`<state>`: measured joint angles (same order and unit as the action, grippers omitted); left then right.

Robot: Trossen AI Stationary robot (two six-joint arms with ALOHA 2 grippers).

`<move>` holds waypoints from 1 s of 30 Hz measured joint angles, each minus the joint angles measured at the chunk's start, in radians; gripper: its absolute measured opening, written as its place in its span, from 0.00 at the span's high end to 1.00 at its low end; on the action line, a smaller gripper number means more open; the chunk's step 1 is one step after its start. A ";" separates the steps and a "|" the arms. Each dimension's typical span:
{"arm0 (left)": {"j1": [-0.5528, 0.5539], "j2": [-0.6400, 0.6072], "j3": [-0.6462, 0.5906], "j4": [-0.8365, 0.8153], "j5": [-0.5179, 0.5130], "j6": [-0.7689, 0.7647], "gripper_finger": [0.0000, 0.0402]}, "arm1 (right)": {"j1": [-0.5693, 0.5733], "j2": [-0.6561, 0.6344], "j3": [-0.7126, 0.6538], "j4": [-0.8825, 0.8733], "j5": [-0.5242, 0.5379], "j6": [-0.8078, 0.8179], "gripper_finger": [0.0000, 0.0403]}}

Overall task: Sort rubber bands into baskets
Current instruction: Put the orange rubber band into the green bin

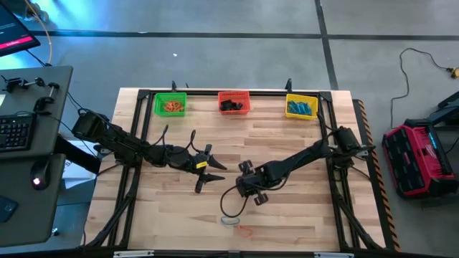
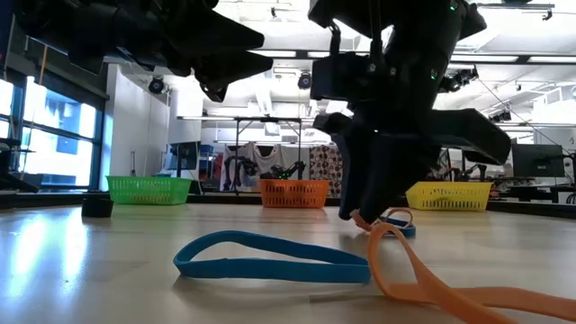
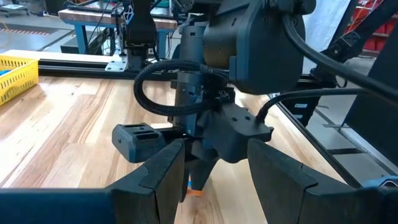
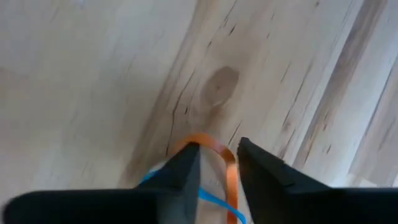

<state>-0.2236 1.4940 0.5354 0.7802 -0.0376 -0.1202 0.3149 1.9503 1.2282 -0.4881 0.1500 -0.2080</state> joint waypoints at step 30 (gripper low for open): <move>-0.002 0.000 0.054 -0.194 -0.091 -0.060 0.58 | 0.001 -0.151 0.003 0.091 0.444 0.313 1.00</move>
<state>-0.2256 1.4940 0.5895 0.5858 -0.1283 -0.1803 0.3161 1.7988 1.2312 -0.3969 0.5943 0.1051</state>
